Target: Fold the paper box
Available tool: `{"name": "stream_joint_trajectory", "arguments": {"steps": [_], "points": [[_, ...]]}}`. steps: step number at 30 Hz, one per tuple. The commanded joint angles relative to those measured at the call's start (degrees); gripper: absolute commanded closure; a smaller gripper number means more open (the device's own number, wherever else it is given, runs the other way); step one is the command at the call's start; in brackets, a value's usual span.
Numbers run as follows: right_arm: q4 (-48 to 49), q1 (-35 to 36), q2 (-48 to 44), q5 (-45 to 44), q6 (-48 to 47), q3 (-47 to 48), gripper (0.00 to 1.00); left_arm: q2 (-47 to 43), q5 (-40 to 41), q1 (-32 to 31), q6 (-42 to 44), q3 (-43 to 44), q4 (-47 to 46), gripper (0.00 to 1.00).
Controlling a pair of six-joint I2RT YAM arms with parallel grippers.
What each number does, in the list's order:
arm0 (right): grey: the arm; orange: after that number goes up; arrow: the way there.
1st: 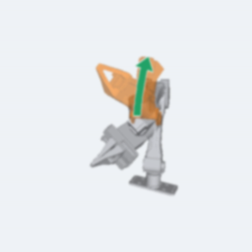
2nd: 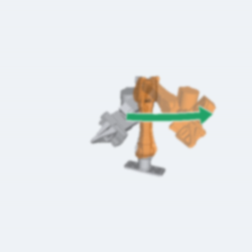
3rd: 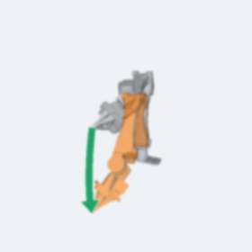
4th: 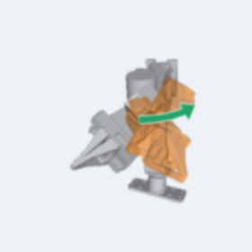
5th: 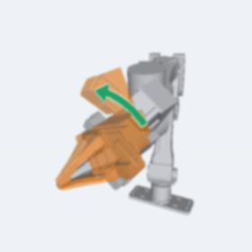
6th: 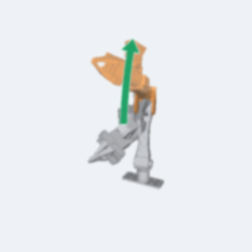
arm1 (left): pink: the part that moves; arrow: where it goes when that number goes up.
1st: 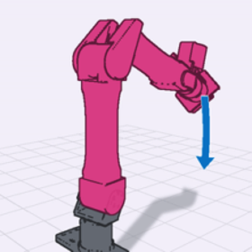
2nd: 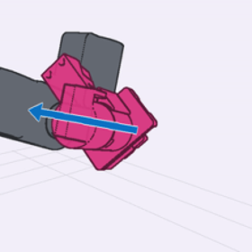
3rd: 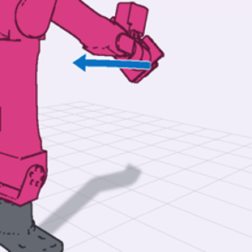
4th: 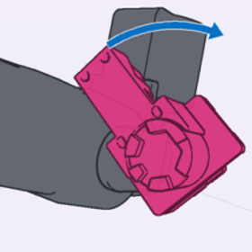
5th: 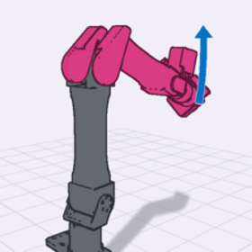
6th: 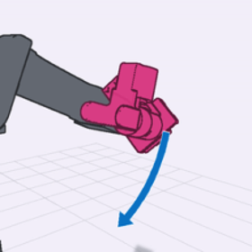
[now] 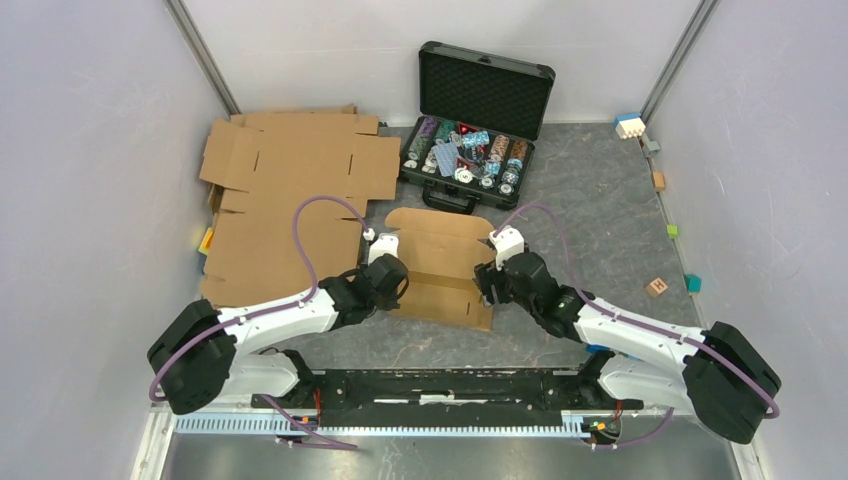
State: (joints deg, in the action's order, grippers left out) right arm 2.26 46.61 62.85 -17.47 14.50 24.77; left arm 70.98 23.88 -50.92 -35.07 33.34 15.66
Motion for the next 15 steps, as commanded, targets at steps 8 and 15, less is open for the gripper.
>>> {"name": "stream_joint_trajectory", "arguments": {"steps": [8,15], "points": [[5.3,-0.1,3.5,10.7,-1.3,1.7,0.18,-1.9,0.7,-0.2,0.2,-0.5,-2.3,0.93],[2.7,-0.1,3.9,13.0,-2.5,3.9,0.16,-1.3,0.9,-0.2,-0.4,-0.6,-2.2,0.92]]}}
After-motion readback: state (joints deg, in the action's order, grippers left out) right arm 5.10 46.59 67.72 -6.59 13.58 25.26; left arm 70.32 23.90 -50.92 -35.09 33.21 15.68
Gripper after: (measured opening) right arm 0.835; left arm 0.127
